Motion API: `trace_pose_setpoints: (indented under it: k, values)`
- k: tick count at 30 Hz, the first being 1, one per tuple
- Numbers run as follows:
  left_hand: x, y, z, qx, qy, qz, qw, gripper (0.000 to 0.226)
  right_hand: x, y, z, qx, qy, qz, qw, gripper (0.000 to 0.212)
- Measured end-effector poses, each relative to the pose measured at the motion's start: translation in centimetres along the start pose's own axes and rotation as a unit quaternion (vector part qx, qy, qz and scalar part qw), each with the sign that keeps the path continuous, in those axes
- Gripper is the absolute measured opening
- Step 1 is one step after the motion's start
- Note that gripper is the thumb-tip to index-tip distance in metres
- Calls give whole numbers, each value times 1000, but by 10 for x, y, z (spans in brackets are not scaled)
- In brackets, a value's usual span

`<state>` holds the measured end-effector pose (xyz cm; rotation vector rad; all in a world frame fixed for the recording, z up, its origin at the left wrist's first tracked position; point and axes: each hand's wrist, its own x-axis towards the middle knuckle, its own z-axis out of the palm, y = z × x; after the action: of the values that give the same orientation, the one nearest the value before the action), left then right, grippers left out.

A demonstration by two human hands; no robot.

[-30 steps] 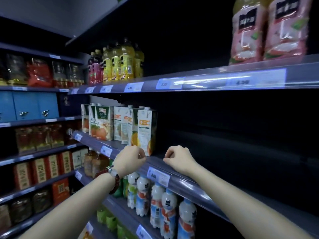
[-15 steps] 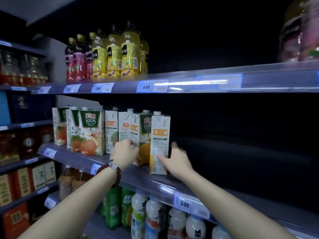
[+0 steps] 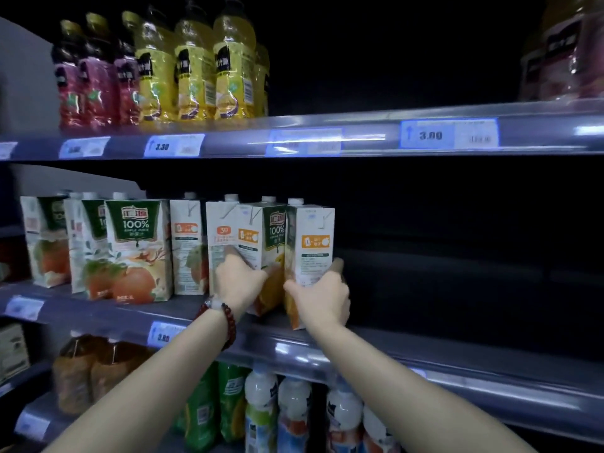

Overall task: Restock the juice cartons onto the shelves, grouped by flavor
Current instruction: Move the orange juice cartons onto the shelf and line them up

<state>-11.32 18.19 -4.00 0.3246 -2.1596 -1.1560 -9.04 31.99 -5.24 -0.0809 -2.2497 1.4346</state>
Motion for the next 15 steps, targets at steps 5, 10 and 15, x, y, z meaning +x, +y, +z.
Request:
trace_pose_setpoints:
  k: [5, 10, 15]
  values:
    - [-5, 6, 3, -107, -31, 28, 993, 54, 22, 26, -50, 153, -74, -38, 985, 58]
    - [-12, 12, 16, -203, -100, 0, 974, 70, 28, 29, -63, 186, -88, -39, 978, 67]
    - [-13, 9, 12, -285, -113, -21, 952, 71, 21, 24, -67, 170, -54, -44, 983, 61]
